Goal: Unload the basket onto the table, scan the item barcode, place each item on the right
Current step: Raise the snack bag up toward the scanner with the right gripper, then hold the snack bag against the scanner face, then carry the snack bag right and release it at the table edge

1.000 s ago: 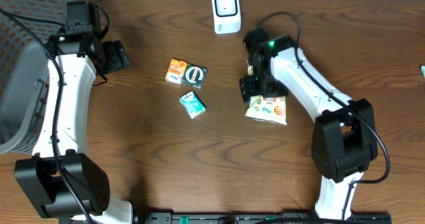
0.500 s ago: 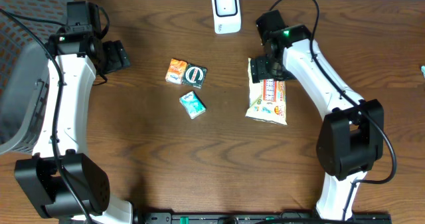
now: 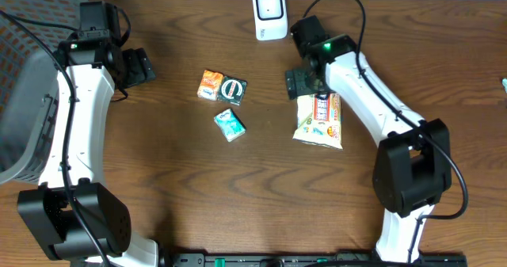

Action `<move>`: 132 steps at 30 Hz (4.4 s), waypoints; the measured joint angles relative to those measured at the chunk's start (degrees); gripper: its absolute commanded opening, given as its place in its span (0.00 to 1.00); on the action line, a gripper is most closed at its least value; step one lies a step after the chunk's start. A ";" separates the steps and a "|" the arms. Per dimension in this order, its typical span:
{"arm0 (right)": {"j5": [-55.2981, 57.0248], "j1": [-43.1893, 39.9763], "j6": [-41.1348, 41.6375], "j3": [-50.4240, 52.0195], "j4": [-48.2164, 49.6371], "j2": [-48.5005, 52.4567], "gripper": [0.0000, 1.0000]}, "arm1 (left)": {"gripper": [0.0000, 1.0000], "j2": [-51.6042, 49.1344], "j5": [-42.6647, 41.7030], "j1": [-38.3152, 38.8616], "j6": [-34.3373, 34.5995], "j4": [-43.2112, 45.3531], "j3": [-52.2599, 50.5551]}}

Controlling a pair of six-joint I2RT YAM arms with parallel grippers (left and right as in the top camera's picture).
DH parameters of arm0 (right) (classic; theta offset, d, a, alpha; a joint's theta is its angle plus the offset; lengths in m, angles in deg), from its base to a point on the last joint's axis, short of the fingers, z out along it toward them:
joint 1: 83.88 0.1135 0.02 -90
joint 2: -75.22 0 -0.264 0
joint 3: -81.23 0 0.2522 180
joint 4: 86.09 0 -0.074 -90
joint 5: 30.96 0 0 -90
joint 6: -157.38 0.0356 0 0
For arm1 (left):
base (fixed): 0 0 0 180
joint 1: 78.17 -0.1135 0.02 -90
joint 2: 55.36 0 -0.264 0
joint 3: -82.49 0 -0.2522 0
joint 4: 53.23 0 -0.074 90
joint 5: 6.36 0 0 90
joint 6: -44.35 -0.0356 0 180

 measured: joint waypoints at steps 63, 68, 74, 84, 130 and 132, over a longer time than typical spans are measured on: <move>-10.51 -5.51 -1.55 3.52 19.58 0.24 0.01 | 0.98 0.00 0.00 0.00 -0.02 -0.02 0.00; -11.63 -5.14 -1.84 2.14 30.40 0.26 0.01 | 0.98 0.00 0.00 0.00 -0.02 -0.02 0.00; -14.53 -3.65 -1.75 -1.99 40.83 0.74 0.01 | 0.98 0.00 0.02 0.00 -0.02 -0.02 0.00; -12.00 -2.49 -7.85 -11.87 62.42 7.80 0.01 | 0.98 0.00 0.02 0.00 -0.02 0.02 0.00; 6.36 -25.11 -15.39 -12.02 31.21 7.39 0.01 | 0.98 0.00 0.00 0.00 -0.02 0.00 0.00; 7.98 -27.71 -15.72 -11.87 27.54 7.45 0.01 | 0.98 0.00 0.00 0.00 -0.02 -0.02 0.00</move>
